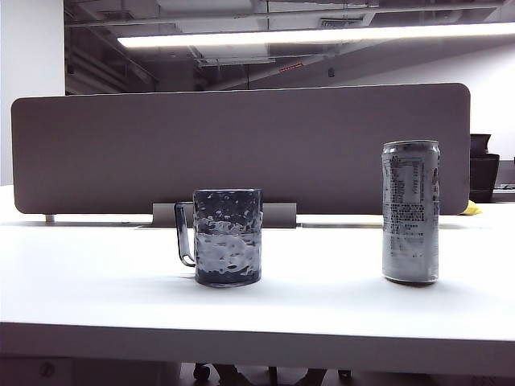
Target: Pick up the metal can, pour some water into the cup, then place the can back on the table.
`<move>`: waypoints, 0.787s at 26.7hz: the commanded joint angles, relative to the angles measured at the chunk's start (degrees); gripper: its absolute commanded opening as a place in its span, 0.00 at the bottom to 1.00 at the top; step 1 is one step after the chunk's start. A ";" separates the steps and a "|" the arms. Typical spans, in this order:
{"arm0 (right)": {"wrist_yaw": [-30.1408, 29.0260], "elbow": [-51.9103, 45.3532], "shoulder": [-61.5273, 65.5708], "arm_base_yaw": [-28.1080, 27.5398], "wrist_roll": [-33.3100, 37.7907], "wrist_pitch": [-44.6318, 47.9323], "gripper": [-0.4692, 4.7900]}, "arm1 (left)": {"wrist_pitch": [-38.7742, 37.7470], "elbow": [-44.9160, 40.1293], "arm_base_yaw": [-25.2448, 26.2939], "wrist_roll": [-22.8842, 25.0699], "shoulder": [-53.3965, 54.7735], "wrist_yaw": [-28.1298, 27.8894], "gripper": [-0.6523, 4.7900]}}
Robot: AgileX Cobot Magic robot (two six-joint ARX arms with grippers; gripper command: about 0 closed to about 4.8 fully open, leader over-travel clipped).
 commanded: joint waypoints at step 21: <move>-19.32 -11.47 -2.56 -30.14 -0.17 10.10 0.16 | 0.50 0.07 0.11 0.07 0.00 0.04 0.11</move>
